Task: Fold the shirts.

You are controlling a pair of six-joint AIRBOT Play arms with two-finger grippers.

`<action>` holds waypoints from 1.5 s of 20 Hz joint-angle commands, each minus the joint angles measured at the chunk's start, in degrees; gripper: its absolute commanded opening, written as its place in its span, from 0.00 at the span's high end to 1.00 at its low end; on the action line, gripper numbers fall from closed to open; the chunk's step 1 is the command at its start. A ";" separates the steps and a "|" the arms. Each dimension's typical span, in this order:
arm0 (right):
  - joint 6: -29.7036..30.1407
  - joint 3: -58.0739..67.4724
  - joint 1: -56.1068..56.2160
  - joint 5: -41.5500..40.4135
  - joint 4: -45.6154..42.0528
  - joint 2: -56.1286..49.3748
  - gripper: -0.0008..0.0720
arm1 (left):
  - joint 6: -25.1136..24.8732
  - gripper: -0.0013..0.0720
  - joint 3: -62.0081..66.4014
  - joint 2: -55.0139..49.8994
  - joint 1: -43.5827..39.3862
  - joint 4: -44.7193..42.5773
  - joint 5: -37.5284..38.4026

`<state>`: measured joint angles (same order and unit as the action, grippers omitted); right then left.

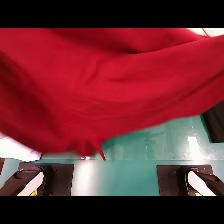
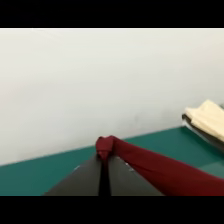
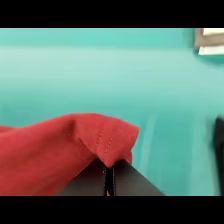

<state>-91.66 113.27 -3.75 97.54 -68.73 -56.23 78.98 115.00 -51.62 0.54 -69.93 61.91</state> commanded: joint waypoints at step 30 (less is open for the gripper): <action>9.68 -52.28 -1.27 -12.44 6.25 -3.48 0.43 | 6.56 0.16 -61.57 -8.63 2.47 -5.99 14.78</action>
<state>-82.24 68.34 -3.60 87.13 -62.59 -67.05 85.41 74.81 -71.29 3.01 -76.07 78.81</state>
